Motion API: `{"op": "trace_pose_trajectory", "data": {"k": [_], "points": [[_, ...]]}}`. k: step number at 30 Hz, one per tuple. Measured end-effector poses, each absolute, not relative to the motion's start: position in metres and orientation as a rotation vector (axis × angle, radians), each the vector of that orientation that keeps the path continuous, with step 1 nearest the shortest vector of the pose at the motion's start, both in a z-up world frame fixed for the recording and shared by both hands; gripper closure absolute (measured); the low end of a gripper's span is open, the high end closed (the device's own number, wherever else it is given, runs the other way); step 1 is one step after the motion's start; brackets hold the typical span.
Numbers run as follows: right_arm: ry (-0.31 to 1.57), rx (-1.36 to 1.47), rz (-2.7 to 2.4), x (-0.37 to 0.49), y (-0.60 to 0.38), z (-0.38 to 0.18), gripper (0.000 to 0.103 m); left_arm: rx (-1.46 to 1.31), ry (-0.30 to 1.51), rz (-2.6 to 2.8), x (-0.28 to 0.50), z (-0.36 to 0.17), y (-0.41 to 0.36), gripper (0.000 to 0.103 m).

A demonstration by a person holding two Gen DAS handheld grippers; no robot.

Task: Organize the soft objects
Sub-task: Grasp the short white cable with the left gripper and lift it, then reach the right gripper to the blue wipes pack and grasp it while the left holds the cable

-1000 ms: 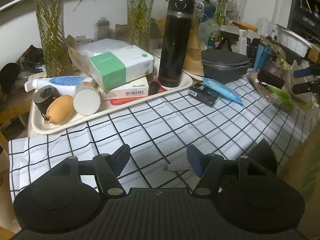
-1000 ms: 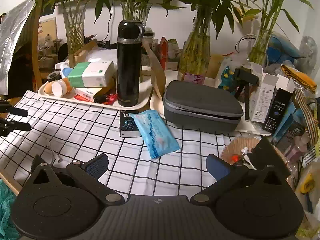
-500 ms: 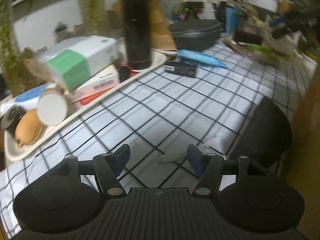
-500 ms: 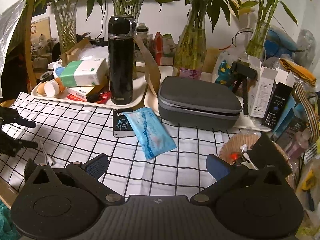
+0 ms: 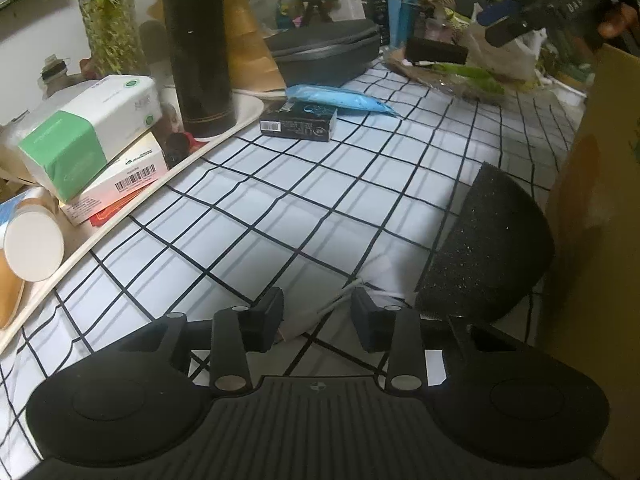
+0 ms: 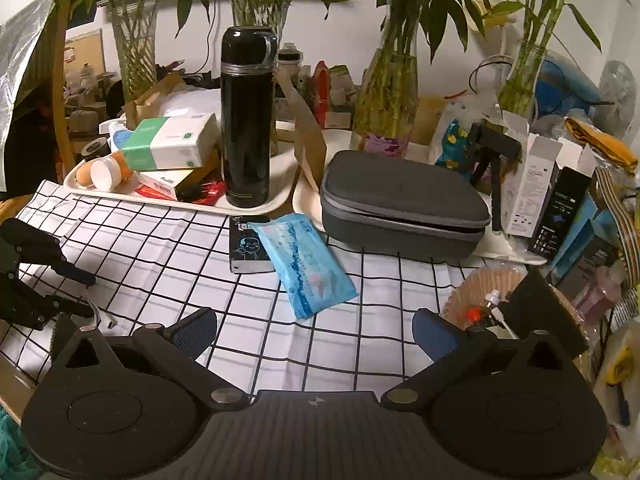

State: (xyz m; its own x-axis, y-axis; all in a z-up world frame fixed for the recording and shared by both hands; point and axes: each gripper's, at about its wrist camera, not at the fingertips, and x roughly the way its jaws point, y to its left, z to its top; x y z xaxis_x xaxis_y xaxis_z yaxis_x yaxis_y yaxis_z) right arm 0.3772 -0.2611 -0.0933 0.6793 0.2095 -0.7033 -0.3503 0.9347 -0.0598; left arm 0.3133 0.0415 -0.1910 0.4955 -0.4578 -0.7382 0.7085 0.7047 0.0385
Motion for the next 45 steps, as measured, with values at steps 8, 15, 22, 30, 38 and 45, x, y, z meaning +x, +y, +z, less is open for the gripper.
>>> {"op": "trace_pose_trajectory", "data": {"k": [8, 15, 22, 30, 38, 45], "points": [[0.763, -0.205, 0.309, 0.377, -0.262, -0.095, 0.000, 0.374, 0.816, -0.704, 0.313, -0.186, 0.043, 0.088], [0.767, -0.210, 0.304, 0.379, -0.260, -0.097, 0.000, 0.406, 0.847, -0.677, 0.309, -0.184, 0.040, 0.094], [0.771, -0.216, 0.298, 0.380, -0.259, -0.099, 0.000, 0.371, 0.893, -0.581, 0.305, -0.180, 0.044, 0.094], [0.776, -0.236, 0.292, 0.385, -0.257, -0.106, 0.000, 0.254, 0.846, -0.428, 0.297, -0.154, 0.064, 0.094], [0.768, -0.248, 0.302, 0.398, -0.259, -0.117, 0.000, 0.200, 0.784, -0.341, 0.293, -0.132, 0.067, 0.094], [0.777, -0.314, 0.314, 0.419, -0.250, -0.141, 0.000, 0.217, 0.764, -0.263, 0.298, -0.129, 0.069, 0.094]]}}
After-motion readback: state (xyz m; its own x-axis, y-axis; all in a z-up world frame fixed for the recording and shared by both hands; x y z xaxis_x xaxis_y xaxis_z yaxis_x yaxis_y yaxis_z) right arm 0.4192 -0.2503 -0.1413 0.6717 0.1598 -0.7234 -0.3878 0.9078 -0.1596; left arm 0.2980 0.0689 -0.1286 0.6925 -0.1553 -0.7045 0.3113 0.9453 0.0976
